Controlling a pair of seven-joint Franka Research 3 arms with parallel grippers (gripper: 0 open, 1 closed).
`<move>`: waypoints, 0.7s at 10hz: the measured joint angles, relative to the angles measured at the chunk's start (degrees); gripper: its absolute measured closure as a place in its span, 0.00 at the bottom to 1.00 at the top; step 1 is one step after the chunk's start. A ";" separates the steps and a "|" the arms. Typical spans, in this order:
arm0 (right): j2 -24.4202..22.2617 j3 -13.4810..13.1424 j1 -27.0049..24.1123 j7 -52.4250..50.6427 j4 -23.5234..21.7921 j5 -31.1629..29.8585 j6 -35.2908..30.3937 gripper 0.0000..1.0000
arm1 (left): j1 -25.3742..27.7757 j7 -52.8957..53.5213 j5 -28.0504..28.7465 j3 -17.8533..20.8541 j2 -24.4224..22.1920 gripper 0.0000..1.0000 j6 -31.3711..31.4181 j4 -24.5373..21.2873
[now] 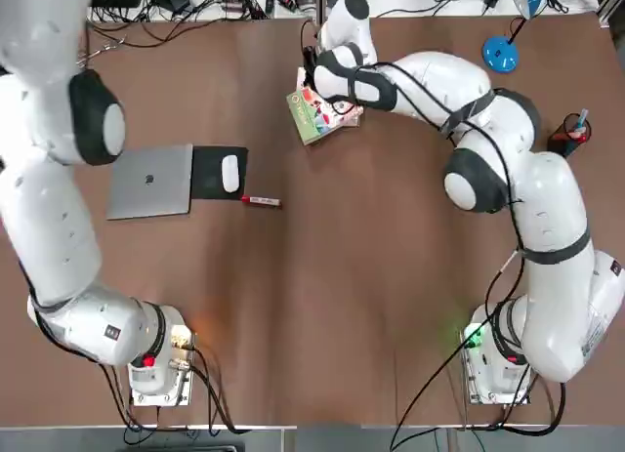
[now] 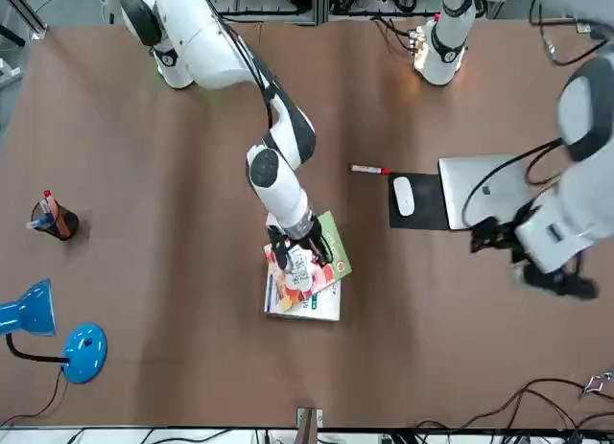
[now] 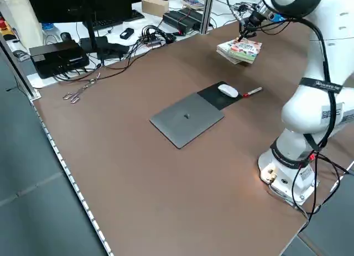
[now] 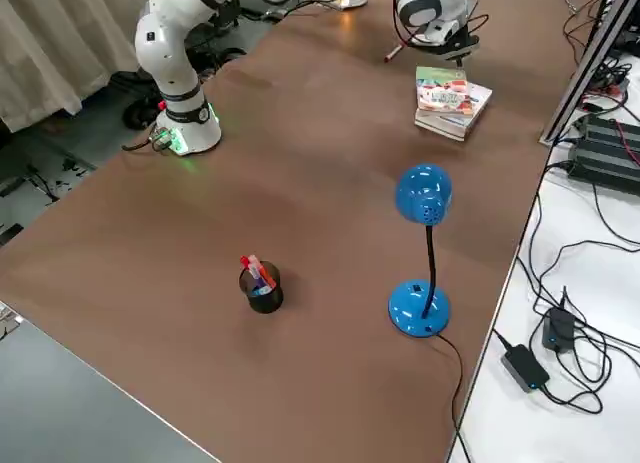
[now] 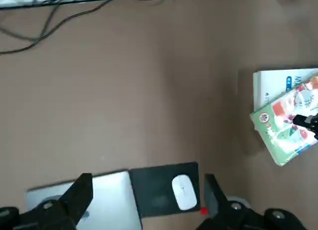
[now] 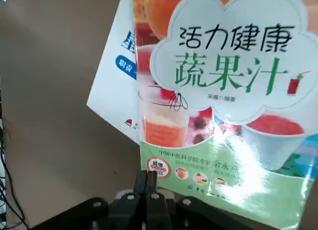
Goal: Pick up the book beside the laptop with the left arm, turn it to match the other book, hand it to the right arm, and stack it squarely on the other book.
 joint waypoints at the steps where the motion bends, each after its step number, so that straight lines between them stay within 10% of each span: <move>1: 1.59 -0.14 0.68 0.00 0.57 -0.02 1.64 1.00 | 0.89 -0.32 1.22 0.05 -3.66 0.01 -0.29 -3.25; 3: 3.18 -0.60 1.58 0.00 1.10 -0.02 2.48 1.00 | 1.17 -1.99 5.64 -0.84 -12.46 0.02 -0.47 -12.94; 7: 4.57 -0.92 2.32 0.00 1.26 -0.04 3.20 1.00 | 10.30 -7.58 10.11 -15.61 -27.76 0.04 6.46 -34.20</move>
